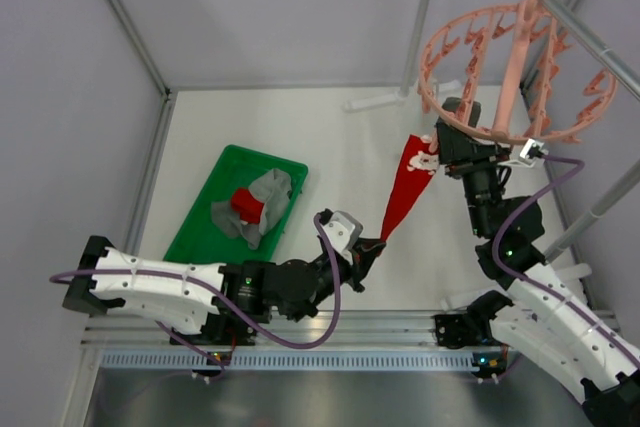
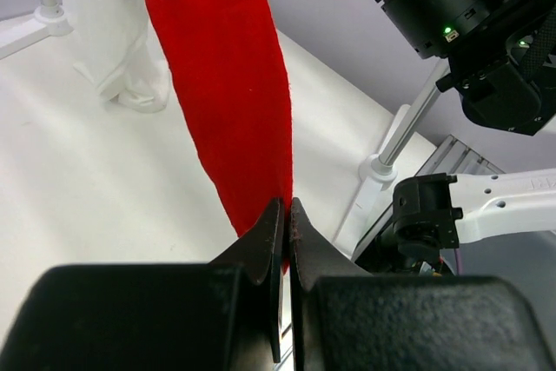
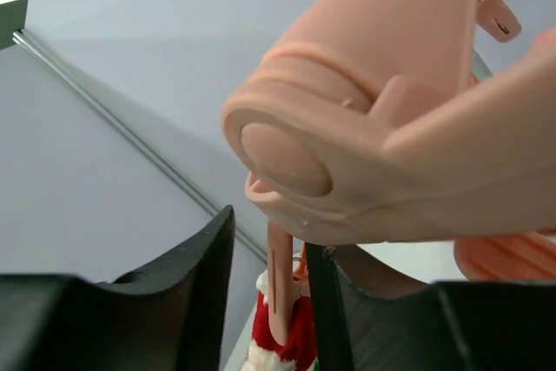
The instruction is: Remove the socks clipped to the hanger
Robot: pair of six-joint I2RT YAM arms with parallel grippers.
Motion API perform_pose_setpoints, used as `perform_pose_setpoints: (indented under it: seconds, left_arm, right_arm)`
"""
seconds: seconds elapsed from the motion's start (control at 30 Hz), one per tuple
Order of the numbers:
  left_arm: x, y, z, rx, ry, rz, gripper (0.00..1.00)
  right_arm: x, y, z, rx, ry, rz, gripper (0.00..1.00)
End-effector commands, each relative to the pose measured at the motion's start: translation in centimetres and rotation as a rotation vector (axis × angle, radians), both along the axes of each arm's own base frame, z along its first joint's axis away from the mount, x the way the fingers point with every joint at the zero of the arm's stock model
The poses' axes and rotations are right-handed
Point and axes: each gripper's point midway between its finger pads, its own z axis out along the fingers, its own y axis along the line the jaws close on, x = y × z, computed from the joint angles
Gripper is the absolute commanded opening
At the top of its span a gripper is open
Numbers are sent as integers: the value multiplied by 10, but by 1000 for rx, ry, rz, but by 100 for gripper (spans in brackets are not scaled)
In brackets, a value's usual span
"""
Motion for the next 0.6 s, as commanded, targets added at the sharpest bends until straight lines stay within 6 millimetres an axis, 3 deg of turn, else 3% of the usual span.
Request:
perform_pose_setpoints:
  seconds: [0.0,0.07,0.23,0.57]
  left_arm:
    - [-1,5,17,-61,16,-8,0]
    - [-2,2,20,-64,16,-18,0]
    - [-5,0,25,-74,16,-36,0]
    - [-8,1,27,-87,25,-55,0]
  right_arm:
    - [-3,-1,12,6,-30,8,36]
    - [0,3,13,-3,-25,19,45]
    - [4,6,14,-12,-19,24,48]
    - [10,12,13,-18,-20,45,41]
